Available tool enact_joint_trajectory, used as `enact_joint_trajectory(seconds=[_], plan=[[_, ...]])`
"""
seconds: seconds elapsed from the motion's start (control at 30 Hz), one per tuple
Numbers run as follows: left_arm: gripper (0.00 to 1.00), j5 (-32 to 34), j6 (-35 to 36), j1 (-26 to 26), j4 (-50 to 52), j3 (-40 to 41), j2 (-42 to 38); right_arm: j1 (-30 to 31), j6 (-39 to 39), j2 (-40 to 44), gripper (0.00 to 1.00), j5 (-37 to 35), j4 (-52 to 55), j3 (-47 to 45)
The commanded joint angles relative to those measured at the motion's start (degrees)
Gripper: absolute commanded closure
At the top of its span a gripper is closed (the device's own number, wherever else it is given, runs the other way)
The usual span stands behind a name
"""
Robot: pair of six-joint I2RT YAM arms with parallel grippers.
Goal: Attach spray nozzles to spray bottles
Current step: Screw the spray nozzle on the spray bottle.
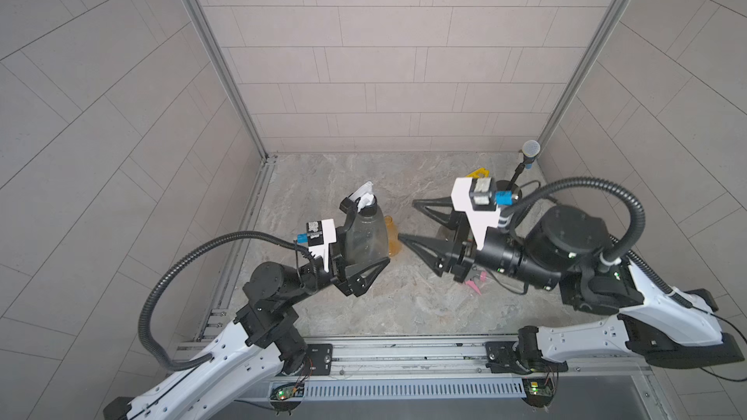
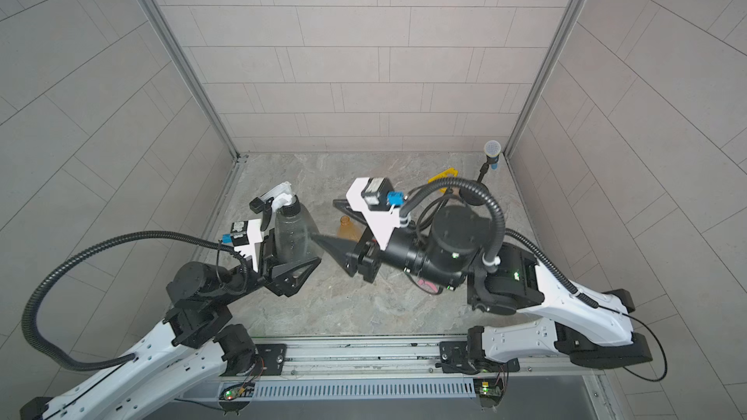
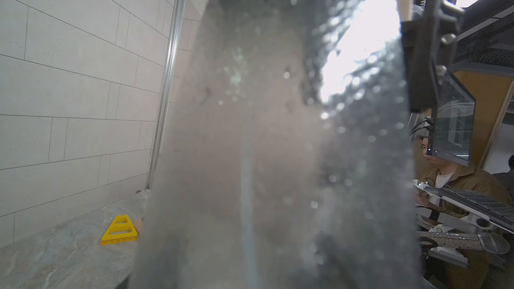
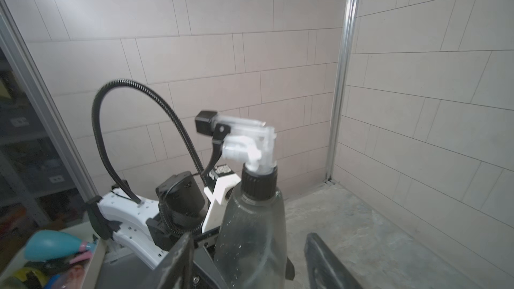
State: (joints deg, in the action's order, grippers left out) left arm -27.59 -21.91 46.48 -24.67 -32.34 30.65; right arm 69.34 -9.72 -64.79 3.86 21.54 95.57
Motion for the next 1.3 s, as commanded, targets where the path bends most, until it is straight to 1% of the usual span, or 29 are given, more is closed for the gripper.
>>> enact_joint_trajectory(seconds=[0.0,0.1,0.23,0.33,0.5,0.6,0.7,0.8,0.9,0.93,1.0,1.07,1.13,1.2,1.27], plan=[[1.00,-3.79,-2.13,-0.24,-3.79,-1.06,0.06,-8.01,-3.59,-4.05,0.32,28.08,3.64,4.39],[1.00,-6.83,-3.28,-0.25,-5.13,-1.21,0.84,-10.92,-3.05,-7.54,0.30,35.84,4.54,8.10],[1.00,-10.19,-5.20,-0.25,-7.40,-1.32,2.26,-11.12,-0.95,-10.37,0.31,37.21,6.32,11.15],[1.00,-11.25,-6.05,-0.25,-8.69,-1.24,3.00,-11.07,-1.06,-11.39,0.38,37.11,5.72,11.15],[1.00,-11.61,-6.32,-0.25,-9.46,-1.15,3.77,-10.28,-1.37,-11.72,0.55,35.80,4.41,10.05],[1.00,-10.93,-6.24,-0.24,-9.58,-0.89,3.72,-9.93,-2.72,-11.20,0.58,34.74,2.41,8.59],[1.00,-9.69,-5.70,-0.25,-8.69,-0.88,3.38,-8.92,-3.93,-10.66,0.65,32.07,1.63,7.70],[1.00,-7.36,-3.82,-0.18,-5.93,-1.56,2.93,-6.38,-3.78,-10.31,0.72,26.77,3.57,7.70],[1.00,-4.25,-1.70,-0.25,-3.23,-2.11,2.24,-2.34,-4.22,-10.04,0.77,18.04,6.30,7.60],[1.00,-2.89,-0.95,-0.25,-2.04,-2.28,1.92,-0.69,-5.21,-10.08,0.77,14.08,7.11,7.42],[1.00,-1.19,0.67,-0.24,-0.52,-2.59,1.51,3.27,-7.00,-10.62,0.77,4.02,8.71,7.30],[1.00,-0.67,2.44,-0.25,1.31,-3.31,1.60,8.13,-9.14,-11.31,0.79,-8.91,9.44,6.58],[1.00,0.46,2.92,-0.20,1.99,-3.40,1.69,11.56,-11.88,-11.25,0.78,-18.13,5.60,3.21],[1.00,1.41,3.09,-0.22,1.77,-3.10,1.56,12.72,-14.59,-12.11,0.76,-20.94,1.26,0.79],[1.00,1.67,3.07,-0.23,1.80,-2.91,1.26,13.07,-15.20,-14.19,0.72,-21.26,0.99,2.40]])
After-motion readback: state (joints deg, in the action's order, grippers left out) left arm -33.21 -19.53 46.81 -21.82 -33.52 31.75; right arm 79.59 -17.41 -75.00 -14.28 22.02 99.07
